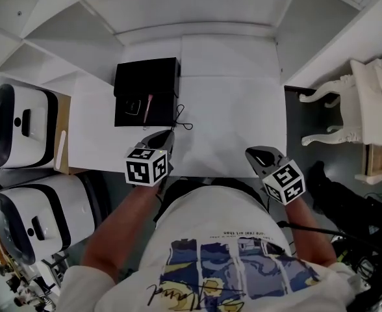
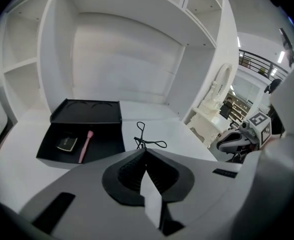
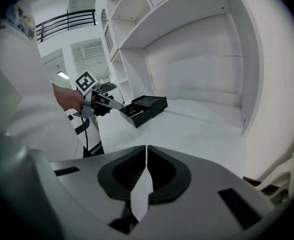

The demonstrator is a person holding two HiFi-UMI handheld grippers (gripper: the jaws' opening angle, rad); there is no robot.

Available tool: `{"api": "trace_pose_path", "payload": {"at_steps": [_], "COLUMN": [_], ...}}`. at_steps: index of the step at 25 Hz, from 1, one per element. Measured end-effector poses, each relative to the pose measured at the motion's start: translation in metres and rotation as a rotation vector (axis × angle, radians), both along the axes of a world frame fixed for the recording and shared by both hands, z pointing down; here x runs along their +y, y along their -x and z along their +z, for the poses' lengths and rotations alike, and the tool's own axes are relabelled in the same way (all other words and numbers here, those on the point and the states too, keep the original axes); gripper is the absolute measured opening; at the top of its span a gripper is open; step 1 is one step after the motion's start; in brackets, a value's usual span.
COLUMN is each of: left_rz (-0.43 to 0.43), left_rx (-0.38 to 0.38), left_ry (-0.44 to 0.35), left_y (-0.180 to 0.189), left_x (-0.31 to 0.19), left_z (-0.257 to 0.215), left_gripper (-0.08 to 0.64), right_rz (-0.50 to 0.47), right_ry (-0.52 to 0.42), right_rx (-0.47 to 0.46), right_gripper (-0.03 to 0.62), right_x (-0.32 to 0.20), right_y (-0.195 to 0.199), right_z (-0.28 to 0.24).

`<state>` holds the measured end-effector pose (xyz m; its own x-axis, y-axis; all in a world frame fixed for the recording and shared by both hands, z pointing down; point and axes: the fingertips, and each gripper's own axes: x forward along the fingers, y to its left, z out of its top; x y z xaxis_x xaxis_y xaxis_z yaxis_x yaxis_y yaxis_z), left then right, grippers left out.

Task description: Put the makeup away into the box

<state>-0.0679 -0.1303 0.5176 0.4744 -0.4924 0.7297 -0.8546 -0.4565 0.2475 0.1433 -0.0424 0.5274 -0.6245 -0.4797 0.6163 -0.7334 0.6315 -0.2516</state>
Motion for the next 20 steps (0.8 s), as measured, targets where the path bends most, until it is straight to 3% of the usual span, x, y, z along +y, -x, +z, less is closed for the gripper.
{"api": "trace_pose_path", "payload": {"at_steps": [10, 20], "left_rz": [-0.137, -0.177], "left_rx": [-0.053, -0.11], "left_ry": [0.013, 0.076], "left_y": [0.058, 0.077], "left_x": [-0.034, -0.059], "left_z": [0.015, 0.047], "left_gripper": [0.015, 0.015], "right_rz": [0.015, 0.044], "right_ry": [0.004, 0.004], "right_rx": [-0.007, -0.013], "right_gripper": [0.028, 0.028], "right_x": [0.003, 0.002], "right_y": [-0.003, -0.012], "right_z": [0.003, 0.004]}}
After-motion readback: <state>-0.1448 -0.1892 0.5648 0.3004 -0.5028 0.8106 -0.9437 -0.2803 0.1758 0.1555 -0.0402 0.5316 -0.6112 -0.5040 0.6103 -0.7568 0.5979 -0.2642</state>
